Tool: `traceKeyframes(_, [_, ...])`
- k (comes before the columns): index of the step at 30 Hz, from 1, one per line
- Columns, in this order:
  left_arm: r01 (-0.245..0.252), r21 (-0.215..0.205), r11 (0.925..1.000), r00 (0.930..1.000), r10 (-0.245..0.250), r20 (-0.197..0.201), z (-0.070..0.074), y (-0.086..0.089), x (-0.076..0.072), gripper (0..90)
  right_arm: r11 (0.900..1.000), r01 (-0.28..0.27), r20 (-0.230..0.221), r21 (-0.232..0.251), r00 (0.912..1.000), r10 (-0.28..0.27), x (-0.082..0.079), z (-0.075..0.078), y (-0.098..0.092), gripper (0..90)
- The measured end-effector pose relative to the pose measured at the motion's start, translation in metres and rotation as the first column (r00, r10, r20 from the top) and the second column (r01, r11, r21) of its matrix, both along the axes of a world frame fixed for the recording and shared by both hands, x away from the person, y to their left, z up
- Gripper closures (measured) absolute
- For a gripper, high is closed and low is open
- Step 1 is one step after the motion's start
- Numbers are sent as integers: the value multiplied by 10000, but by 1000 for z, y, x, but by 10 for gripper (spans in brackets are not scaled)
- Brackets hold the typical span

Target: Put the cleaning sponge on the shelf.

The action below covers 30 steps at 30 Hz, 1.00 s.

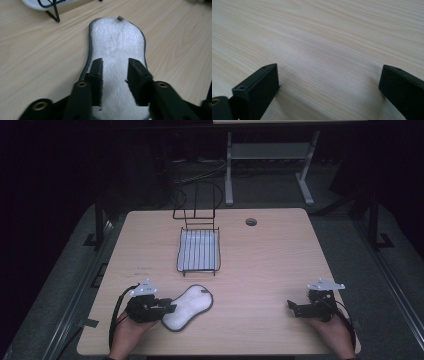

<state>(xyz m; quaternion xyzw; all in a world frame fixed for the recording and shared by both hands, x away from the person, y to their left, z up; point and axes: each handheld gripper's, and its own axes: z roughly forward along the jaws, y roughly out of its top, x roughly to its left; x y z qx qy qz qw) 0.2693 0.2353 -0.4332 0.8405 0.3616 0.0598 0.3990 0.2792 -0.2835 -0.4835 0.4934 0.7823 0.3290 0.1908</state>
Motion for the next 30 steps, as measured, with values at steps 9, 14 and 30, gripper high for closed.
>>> traceKeyframes(9, [9, 287, 9996, 10000, -12, 98, -2, -18, 17, 153, 10000, 0, 4, -2, 10000, 0, 0, 0, 0, 24])
traceKeyframes(14, [154, 559, 9983, 9998, -161, 122, -7, -25, 22, 126, 10000, 2, 3, 0, 10000, -2, 0, 0, 0, 24])
traceKeyframes(30, [453, 985, 9941, 9990, -448, -77, -23, -39, 29, 127, 10000, -2, 1, 7, 10000, 2, 0, 0, 0, 24])
